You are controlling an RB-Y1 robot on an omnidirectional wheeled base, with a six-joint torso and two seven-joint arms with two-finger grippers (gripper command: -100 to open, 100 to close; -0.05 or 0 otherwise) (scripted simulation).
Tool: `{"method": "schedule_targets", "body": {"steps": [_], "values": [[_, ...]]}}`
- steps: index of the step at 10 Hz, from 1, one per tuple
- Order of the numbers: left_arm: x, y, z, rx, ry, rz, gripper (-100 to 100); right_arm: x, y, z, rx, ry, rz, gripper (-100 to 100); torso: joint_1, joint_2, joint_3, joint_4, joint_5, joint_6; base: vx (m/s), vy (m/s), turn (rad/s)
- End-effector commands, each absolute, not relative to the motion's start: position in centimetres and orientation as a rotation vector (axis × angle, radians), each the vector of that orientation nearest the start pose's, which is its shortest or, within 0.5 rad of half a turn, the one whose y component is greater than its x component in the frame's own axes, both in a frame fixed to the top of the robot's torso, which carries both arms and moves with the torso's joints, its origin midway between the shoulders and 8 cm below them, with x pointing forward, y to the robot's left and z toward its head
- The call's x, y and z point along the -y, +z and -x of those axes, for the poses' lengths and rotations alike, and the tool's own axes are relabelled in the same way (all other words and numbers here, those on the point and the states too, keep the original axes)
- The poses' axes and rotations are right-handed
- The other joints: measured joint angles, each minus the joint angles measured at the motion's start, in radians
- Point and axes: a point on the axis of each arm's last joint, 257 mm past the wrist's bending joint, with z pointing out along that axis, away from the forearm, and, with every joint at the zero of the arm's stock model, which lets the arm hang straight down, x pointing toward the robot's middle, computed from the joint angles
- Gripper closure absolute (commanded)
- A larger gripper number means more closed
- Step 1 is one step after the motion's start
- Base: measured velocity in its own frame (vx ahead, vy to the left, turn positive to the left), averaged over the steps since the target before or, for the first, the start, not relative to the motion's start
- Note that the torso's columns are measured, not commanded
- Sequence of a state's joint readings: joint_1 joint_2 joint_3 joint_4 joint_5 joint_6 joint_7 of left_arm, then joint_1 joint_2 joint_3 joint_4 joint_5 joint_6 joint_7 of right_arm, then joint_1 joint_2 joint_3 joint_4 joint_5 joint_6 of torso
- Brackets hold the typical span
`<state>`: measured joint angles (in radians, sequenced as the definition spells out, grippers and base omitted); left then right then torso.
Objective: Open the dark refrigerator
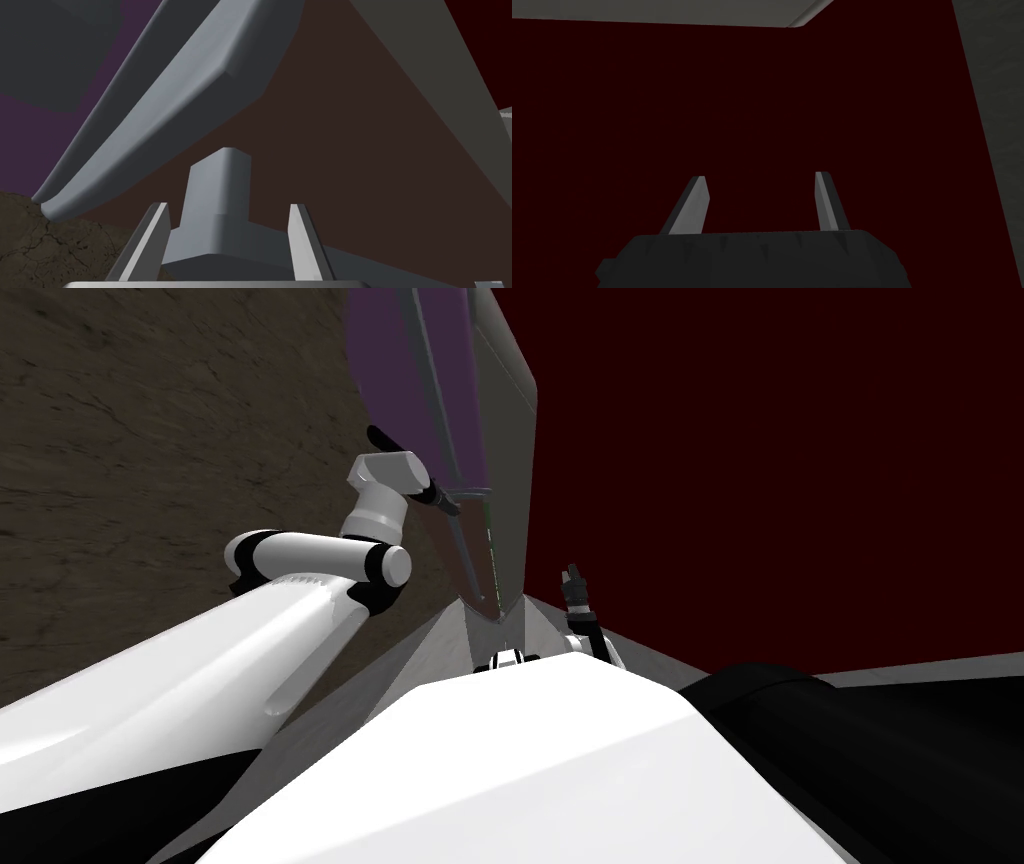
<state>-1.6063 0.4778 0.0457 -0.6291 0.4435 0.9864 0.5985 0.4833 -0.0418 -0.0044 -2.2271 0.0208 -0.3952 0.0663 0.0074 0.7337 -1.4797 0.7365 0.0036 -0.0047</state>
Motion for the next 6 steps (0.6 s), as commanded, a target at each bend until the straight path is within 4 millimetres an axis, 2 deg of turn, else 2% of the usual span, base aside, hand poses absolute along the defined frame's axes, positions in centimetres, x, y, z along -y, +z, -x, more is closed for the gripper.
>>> {"method": "schedule_targets", "body": {"steps": [1, 2, 4, 5, 6], "values": [[-16.4, 19.0, -72.8, -1.226, -1.546, 1.895, 100, 28.0, -1.5, -37.2, -0.773, 1.193, -0.700, 0, 0.001, 0.000, 0.000, 0.000, 0.000, 0.001, -0.122, 0.358, -0.071], [-16.4, 19.0, -72.8, -1.226, -1.546, 1.895, 100, 28.0, -1.5, -37.2, -0.773, 1.193, -0.700, 0, -0.001, 0.000, 0.000, 0.000, -0.001, 0.002, -0.101, 0.304, -0.042], [-13.9, 19.0, -72.3, -1.297, -1.576, 1.875, 100, 28.0, -1.5, -37.2, -0.773, 1.193, -0.700, 0, -0.001, -0.004, -0.002, 0.000, -0.001, 0.003, -0.088, 0.398, -0.064], [-13.9, 19.0, -72.3, -1.297, -1.576, 1.875, 100, 28.0, -1.5, -37.2, -0.773, 1.193, -0.700, 0, -0.001, -0.004, -0.003, -0.001, -0.001, 0.003, -0.103, 0.269, -0.057], [-12.6, 19.0, -72.0, -1.333, -1.591, 1.864, 100, 28.0, -1.5, -37.2, -0.773, 1.193, -0.700, 0, -0.008, -0.004, -0.003, -0.001, -0.003, 0.002, -0.126, 0.263, -0.011]]}}
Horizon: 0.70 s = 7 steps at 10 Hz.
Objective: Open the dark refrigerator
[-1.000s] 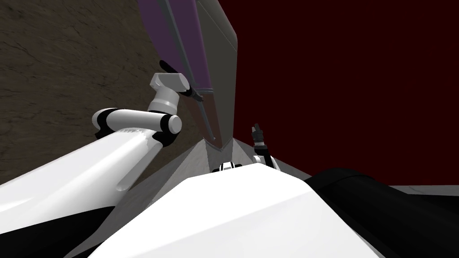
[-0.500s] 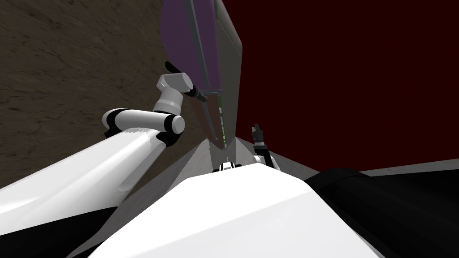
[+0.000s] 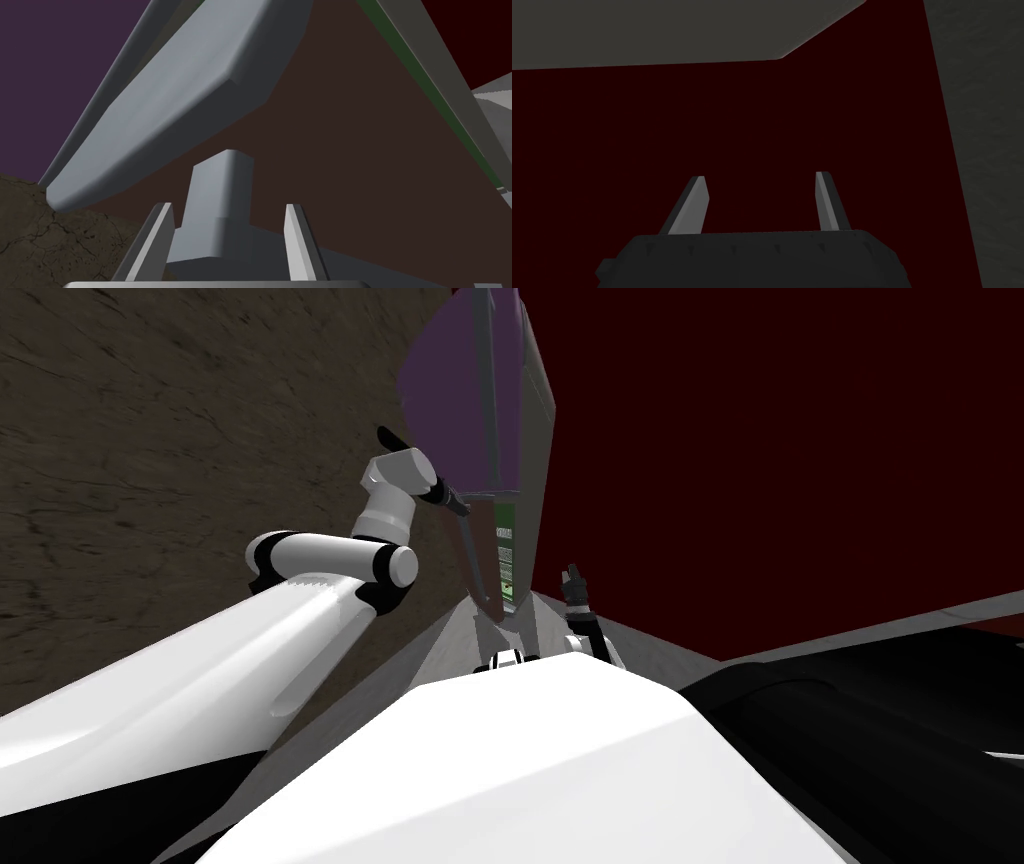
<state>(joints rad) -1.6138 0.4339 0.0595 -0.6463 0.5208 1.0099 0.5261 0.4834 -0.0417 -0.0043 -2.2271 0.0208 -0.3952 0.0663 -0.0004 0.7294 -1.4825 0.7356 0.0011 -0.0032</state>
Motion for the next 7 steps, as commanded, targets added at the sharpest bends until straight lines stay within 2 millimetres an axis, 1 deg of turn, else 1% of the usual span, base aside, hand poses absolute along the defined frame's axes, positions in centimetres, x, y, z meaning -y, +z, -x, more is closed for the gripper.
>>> {"method": "schedule_targets", "body": {"steps": [1, 2, 3, 4, 5, 6, 7], "values": [[-11.3, 19.0, -71.7, -1.369, -1.606, 1.851, 100, 28.0, -1.5, -37.2, -0.773, 1.193, -0.700, 0, -0.001, 0.003, 0.002, 0.000, -0.001, 0.002, -0.034, 0.397, -0.054], [-11.3, 19.0, -71.7, -1.369, -1.606, 1.851, 100, 28.0, -1.5, -37.2, -0.773, 1.193, -0.700, 0, 0.005, 0.001, 0.002, -0.001, 0.000, 0.003, -0.050, 0.333, -0.086], [-10.1, 19.1, -71.3, -1.405, -1.622, 1.838, 100, 28.0, -1.5, -37.2, -0.773, 1.193, -0.700, 0, 0.003, 0.001, 0.001, -0.002, 0.001, 0.001, -0.111, 0.274, -0.057], [-10.6, 19.6, -71.4, -1.382, -1.624, 1.836, 100, 28.0, -1.5, -37.2, -0.773, 1.193, -0.700, 0, 0.000, 0.004, 0.003, -0.002, 0.000, 0.002, -0.054, 0.130, -0.017], [-9.4, 19.5, -71.1, -1.420, -1.637, 1.823, 100, 28.0, -1.5, -37.2, -0.773, 1.193, -0.700, 0, -0.008, 0.003, 0.003, -0.001, -0.003, 0.003, -0.007, 0.214, -0.041], [-8.4, 19.4, -70.7, -1.455, -1.648, 1.815, 100, 28.0, -1.5, -37.2, -0.773, 1.193, -0.700, 0, -0.003, 0.002, 0.002, -0.002, -0.003, 0.005, -0.046, 0.359, -0.124], [-8.4, 19.4, -70.7, -1.455, -1.648, 1.815, 100, 28.0, -1.5, -37.2, -0.773, 1.193, -0.700, 0, 0.005, 0.004, 0.003, -0.003, 0.000, 0.005, 0.012, 0.316, -0.102]]}}
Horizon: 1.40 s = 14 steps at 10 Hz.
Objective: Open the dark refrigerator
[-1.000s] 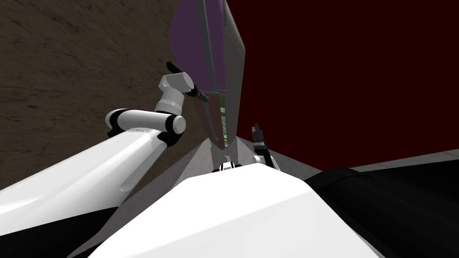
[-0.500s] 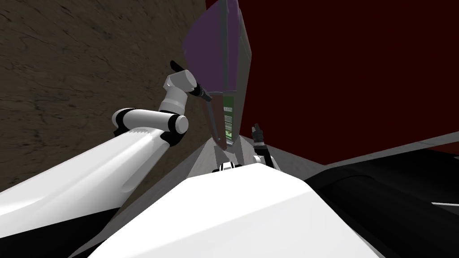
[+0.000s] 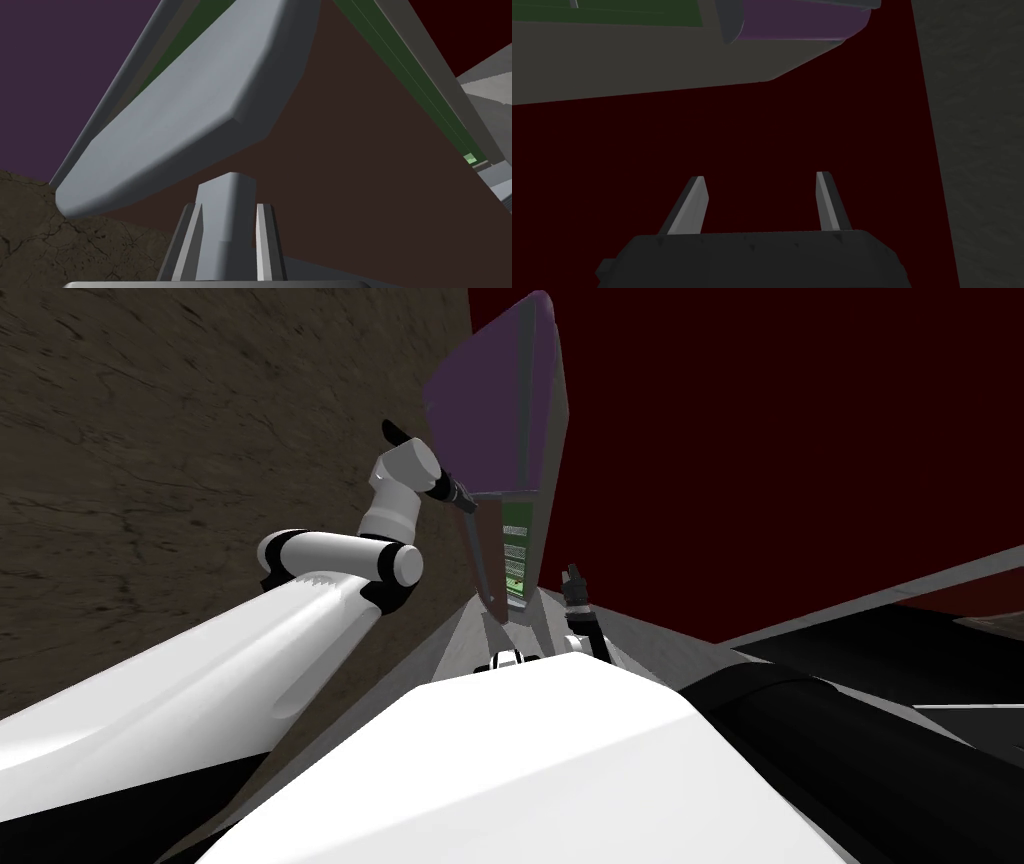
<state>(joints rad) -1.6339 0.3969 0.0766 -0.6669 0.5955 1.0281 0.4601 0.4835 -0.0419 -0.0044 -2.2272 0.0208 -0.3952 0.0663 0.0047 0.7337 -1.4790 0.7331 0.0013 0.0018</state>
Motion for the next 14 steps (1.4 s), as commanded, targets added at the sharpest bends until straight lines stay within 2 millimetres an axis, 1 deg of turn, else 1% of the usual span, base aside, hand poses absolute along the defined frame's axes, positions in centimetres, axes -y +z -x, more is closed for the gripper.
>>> {"method": "schedule_targets", "body": {"steps": [1, 2, 3, 4, 5, 7, 8, 10, 11, 12, 13, 14], "values": [[-7.3, 19.2, -70.4, -1.490, -1.659, 1.805, 100, 28.0, -1.5, -37.2, -0.773, 1.193, -0.700, 0, 0.000, -0.003, -0.002, 0.000, 0.001, -0.004, 0.010, 0.348, -0.054], [-6.3, 19.0, -70.0, -1.525, -1.670, 1.795, 100, 28.0, -1.5, -37.2, -0.773, 1.193, -0.700, 0, 0.003, -0.005, -0.004, 0.000, 0.002, -0.005, -0.020, 0.405, -0.098], [-6.3, 19.0, -70.0, -1.525, -1.670, 1.795, 100, 28.0, -1.5, -37.2, -0.773, 1.193, -0.700, 0, 0.005, -0.005, -0.004, -0.001, 0.003, -0.004, -0.005, 0.306, -0.065], [-5.2, 18.9, -69.6, -1.560, -1.682, 1.784, 100, 28.0, -1.5, -37.2, -0.773, 1.193, -0.700, 0, -0.001, -0.007, -0.005, -0.001, 0.001, -0.006, -0.020, 0.311, -0.044], [-5.2, 18.9, -69.6, -1.560, -1.682, 1.784, 100, 28.0, -1.5, -37.2, -0.773, 1.193, -0.700, 0, -0.001, -0.007, -0.006, -0.002, 0.001, -0.005, 0.005, 0.257, -0.039], [-3.2, 18.6, -68.8, -1.631, -1.706, 1.758, 100, 28.0, -1.5, -37.2, -0.773, 1.193, -0.700, 0, -0.002, -0.009, -0.007, -0.002, 0.000, -0.004, -0.016, 0.310, -0.078], [-3.2, 18.6, -68.8, -1.631, -1.706, 1.758, 100, 28.0, -1.5, -37.2, -0.773, 1.193, -0.700, 0, 0.002, -0.006, -0.005, -0.003, 0.001, -0.003, -0.019, 0.331, -0.079], [-1.2, 18.4, -67.8, -1.701, -1.730, 1.729, 100, 28.0, -1.5, -37.2, -0.773, 1.193, -0.700, 0, 0.002, -0.007, -0.005, -0.004, 0.002, -0.006, -0.007, 0.348, -0.073], [-1.2, 18.4, -67.8, -1.701, -1.730, 1.729, 100, 28.0, -1.5, -37.2, -0.773, 1.193, -0.700, 0, 0.003, -0.005, -0.003, -0.004, 0.002, -0.005, 0.002, 0.306, -0.051], [-0.2, 18.3, -67.3, -1.736, -1.743, 1.713, 100, 28.0, -1.5, -37.2, -0.773, 1.193, -0.700, 0, -0.001, -0.005, -0.003, -0.004, 0.001, -0.006, -0.002, 0.311, -0.052], [-0.2, 18.3, -67.3, -1.736, -1.743, 1.713, 100, 28.0, -1.5, -37.2, -0.773, 1.193, -0.700, 0, -0.002, -0.004, -0.002, -0.004, 0.000, -0.004, -0.008, 0.259, -0.038], [-0.1, 19.8, -67.3, -1.717, -1.764, 1.688, 100, 28.0, -1.5, -37.2, -0.773, 1.193, -0.700, 0, -0.006, -0.002, -0.001, -0.004, -0.001, -0.004, -0.005, 0.100, -0.008]]}}
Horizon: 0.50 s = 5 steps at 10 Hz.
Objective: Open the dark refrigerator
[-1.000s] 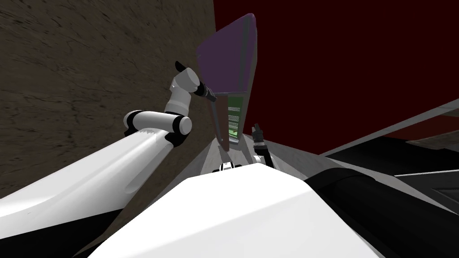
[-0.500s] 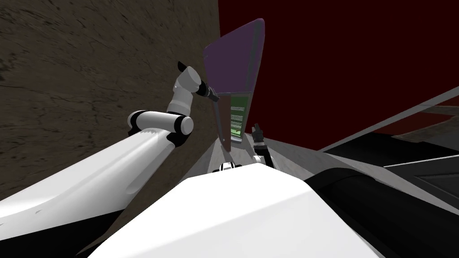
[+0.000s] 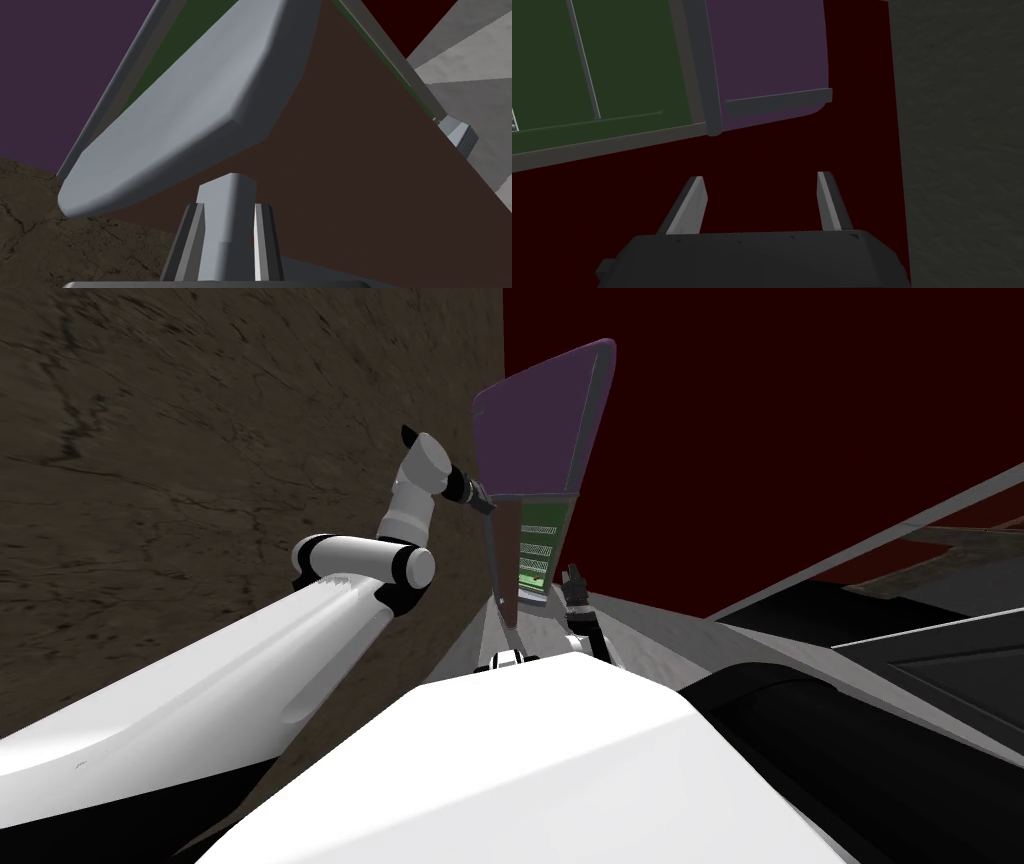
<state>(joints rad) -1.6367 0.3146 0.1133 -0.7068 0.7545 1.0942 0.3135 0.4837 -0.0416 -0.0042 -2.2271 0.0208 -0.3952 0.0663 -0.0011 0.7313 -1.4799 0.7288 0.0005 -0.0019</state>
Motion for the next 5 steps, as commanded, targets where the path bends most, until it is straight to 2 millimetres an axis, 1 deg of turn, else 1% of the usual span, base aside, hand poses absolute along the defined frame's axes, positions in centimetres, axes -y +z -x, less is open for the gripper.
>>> {"method": "schedule_targets", "body": {"steps": [1, 2, 3, 4, 5], "values": [[0.7, 19.7, -66.7, -1.754, -1.776, 1.673, 100, 28.0, -1.5, -37.2, -0.773, 1.193, -0.700, 0, -0.008, 0.000, 0.000, 0.002, -0.003, 0.001, 0.072, 0.194, -0.048], [1.5, 19.5, -66.1, -1.791, -1.784, 1.661, 100, 28.0, -1.5, -37.2, -0.773, 1.193, -0.700, 0, -0.001, -0.004, -0.003, 0.004, -0.002, 0.003, 0.085, 0.324, -0.114], [1.5, 19.5, -66.1, -1.791, -1.784, 1.661, 100, 28.0, -1.5, -37.2, -0.773, 1.193, -0.700, 0, 0.008, -0.005, -0.005, 0.004, 0.002, 0.001, 0.054, 0.302, -0.072], [2.3, 19.3, -65.6, -1.828, -1.792, 1.648, 100, 28.0, -1.5, -37.2, -0.773, 1.193, -0.700, 0, 0.010, -0.005, -0.005, 0.003, 0.004, -0.003, 0.026, 0.288, -0.047], [2.3, 19.3, -65.6, -1.828, -1.792, 1.648, 100, 28.0, -1.5, -37.2, -0.773, 1.193, -0.700, 0, 0.010, -0.004, -0.004, 0.002, 0.003, -0.003, 0.062, 0.201, -0.022]]}}
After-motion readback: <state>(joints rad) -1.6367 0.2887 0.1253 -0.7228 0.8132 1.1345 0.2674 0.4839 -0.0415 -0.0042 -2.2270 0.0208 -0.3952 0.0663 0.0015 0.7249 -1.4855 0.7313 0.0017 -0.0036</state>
